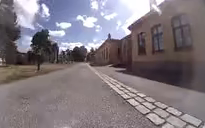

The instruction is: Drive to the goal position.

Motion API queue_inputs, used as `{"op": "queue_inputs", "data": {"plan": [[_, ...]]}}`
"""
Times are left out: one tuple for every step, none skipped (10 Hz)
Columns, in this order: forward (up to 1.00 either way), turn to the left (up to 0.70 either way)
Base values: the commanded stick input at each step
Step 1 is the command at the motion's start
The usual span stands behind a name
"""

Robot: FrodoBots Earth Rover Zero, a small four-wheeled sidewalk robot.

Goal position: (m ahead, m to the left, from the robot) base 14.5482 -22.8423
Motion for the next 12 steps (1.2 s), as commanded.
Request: {"op": "queue_inputs", "data": {"plan": [[0.00,-0.85],[0.00,-0.85],[0.00,-0.85],[0.00,-0.85],[0.00,-0.85],[0.00,-0.85],[0.00,-0.85],[0.00,-0.85],[0.00,-0.85],[0.00,-0.85],[0.00,-0.85],[0.00,-0.85]]}}
